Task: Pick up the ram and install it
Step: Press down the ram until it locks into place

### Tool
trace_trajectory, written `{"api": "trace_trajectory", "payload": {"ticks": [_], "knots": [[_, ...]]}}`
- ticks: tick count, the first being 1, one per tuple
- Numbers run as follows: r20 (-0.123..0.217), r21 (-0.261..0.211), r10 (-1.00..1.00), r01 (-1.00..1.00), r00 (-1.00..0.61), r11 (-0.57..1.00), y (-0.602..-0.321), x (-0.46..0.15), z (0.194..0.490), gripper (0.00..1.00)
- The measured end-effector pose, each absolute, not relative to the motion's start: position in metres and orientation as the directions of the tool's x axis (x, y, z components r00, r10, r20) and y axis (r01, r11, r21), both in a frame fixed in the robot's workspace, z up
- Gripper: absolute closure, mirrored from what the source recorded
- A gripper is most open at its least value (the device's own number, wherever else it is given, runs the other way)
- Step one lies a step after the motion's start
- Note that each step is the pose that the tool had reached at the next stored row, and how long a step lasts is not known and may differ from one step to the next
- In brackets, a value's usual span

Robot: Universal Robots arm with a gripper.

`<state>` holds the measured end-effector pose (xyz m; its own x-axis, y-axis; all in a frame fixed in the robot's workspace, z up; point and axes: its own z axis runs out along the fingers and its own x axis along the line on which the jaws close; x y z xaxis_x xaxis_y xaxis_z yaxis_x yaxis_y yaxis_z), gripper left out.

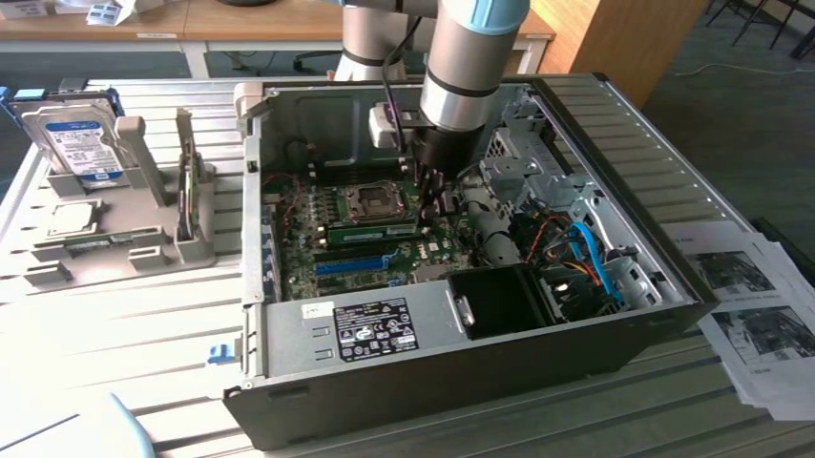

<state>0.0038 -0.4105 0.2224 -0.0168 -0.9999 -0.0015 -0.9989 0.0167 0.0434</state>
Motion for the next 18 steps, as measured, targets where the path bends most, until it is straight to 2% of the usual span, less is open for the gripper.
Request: {"api": "trace_trajectory", "payload": {"ticks": [18], "knots": [[-0.001, 0.044, -1.000, -0.999, -0.017, 0.017, -0.411, 0.004, 0.239, 0.91]]}}
